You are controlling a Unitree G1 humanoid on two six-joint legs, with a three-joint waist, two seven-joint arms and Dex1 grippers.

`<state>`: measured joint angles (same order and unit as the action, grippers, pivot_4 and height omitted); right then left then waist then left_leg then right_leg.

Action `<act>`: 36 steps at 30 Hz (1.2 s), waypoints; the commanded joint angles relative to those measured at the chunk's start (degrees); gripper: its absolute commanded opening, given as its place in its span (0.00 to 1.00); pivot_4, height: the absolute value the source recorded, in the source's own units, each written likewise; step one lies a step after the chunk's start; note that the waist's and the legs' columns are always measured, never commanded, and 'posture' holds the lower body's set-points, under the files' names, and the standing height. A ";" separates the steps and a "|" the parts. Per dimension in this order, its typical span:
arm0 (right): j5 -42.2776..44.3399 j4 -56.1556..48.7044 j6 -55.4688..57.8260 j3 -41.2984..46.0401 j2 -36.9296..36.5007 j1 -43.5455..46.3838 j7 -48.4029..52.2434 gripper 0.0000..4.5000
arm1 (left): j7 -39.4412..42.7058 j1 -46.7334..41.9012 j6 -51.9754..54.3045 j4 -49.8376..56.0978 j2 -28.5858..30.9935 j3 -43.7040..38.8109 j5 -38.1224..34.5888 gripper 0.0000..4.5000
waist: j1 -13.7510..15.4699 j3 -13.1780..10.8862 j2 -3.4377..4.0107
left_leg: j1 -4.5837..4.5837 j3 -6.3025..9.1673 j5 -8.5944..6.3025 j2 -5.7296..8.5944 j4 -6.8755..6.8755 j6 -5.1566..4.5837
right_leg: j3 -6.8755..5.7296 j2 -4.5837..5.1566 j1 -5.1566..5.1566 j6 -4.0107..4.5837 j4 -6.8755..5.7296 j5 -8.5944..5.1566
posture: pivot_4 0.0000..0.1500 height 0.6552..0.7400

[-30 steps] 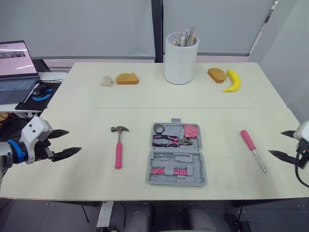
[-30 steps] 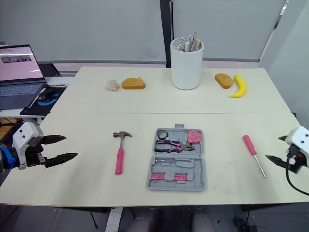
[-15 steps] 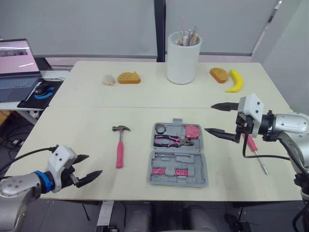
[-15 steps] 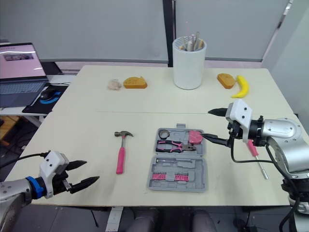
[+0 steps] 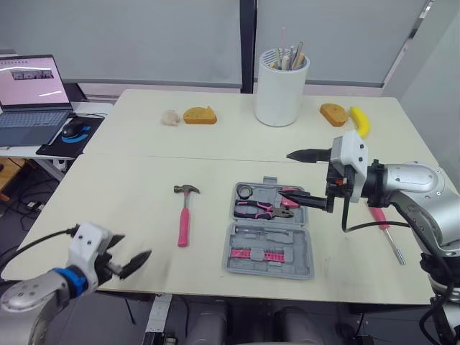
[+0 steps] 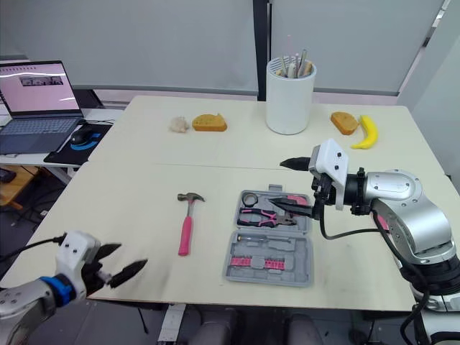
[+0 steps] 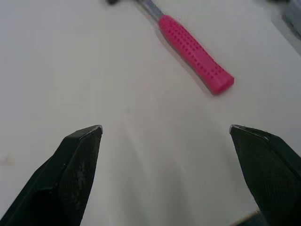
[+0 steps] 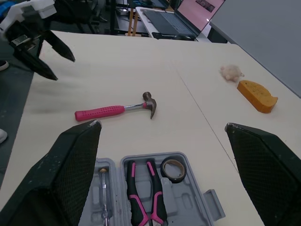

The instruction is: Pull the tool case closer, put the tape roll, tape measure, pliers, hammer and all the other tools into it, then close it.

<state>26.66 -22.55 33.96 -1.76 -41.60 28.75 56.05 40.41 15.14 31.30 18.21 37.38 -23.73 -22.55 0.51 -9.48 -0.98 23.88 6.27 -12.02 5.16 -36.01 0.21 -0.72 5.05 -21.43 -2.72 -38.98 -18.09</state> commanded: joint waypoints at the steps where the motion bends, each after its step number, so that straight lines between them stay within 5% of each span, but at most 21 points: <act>1: 1.55 -3.19 1.33 1.21 0.05 1.15 -1.63 1.00 | -7.82 -7.04 4.98 2.65 -3.71 2.97 -0.78 1.00 | 0.01 0.03 -0.06 | 0.00 0.02 0.00 0.01 -0.01 0.00 | -0.01 -0.01 0.00 0.00 -0.02 0.00 | 1.00 1.00; 12: -0.11 -5.27 2.11 1.13 -1.85 -0.36 -3.85 1.00 | -29.21 -28.58 9.21 -13.43 -16.98 11.52 8.82 1.00 | -0.77 0.06 -0.19 | 0.00 -0.04 0.01 0.12 -0.02 0.02 | 0.08 -0.03 0.21 -0.06 -0.09 0.04 | 1.00 1.00; 31: 1.73 -9.72 6.32 3.96 -4.75 -3.71 -7.04 1.00 | -31.39 -37.74 4.89 -31.95 -23.36 17.68 13.63 1.00 | -0.52 0.05 -0.25 | 0.02 0.01 0.02 0.18 -0.07 0.03 | 0.06 -0.01 0.24 -0.11 -0.09 0.06 | 1.00 1.00; 36: 2.35 -10.45 6.84 4.35 -5.01 -4.35 -7.63 1.00 | -32.66 -37.79 5.62 -31.83 -24.16 16.89 13.91 0.73 | -0.52 0.05 -0.25 | 0.02 0.01 0.02 0.18 -0.07 0.03 | 0.07 -0.01 0.25 -0.12 -0.09 0.07 | 1.00 1.00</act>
<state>28.31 -31.19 40.89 0.56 -45.84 24.06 48.75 8.03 -22.81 36.52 -13.72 13.88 -6.97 -8.73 -0.01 -9.43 -1.23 23.90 6.27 -11.99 5.34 -36.08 0.24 -0.64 5.04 -21.18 -2.83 -39.07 -18.03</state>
